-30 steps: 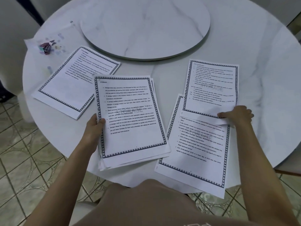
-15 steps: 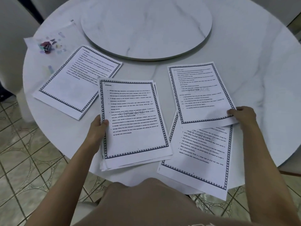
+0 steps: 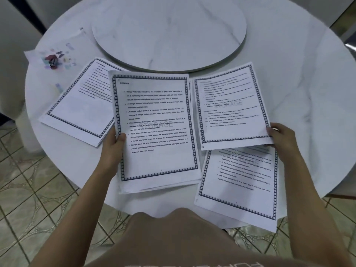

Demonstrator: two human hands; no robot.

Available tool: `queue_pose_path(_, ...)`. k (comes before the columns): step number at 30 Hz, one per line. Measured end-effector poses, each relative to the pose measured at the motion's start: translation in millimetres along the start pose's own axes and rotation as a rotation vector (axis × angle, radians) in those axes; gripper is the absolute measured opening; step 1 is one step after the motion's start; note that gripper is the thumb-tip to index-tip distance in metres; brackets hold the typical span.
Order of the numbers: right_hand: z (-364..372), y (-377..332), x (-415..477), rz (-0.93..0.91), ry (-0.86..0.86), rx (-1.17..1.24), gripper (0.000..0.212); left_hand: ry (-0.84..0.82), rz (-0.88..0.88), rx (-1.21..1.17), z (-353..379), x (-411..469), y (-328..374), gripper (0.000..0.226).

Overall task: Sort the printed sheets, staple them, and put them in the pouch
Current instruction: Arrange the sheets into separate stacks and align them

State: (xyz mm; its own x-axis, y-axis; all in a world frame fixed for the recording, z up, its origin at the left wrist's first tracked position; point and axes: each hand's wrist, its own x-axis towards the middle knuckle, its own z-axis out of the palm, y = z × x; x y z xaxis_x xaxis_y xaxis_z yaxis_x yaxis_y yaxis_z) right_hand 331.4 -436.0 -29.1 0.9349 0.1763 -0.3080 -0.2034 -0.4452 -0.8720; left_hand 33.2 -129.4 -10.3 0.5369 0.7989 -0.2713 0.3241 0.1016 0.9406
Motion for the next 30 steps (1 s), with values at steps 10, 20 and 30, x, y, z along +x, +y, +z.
queue_pose_path(10, 46, 13, -64, 0.035, -0.038, 0.218, 0.015, -0.106, -0.038, -0.111, -11, 24, 9, 0.031)
queue_pose_path(20, 74, 6, -110, 0.027, -0.206, 0.286, 0.020, -0.273, -0.214, -0.130, -8, 39, -4, 0.031)
queue_pose_path(30, 99, 3, -130, 0.128, -0.395, 0.168, 0.025, -0.220, -0.219, -0.008, -6, 44, -15, 0.030)
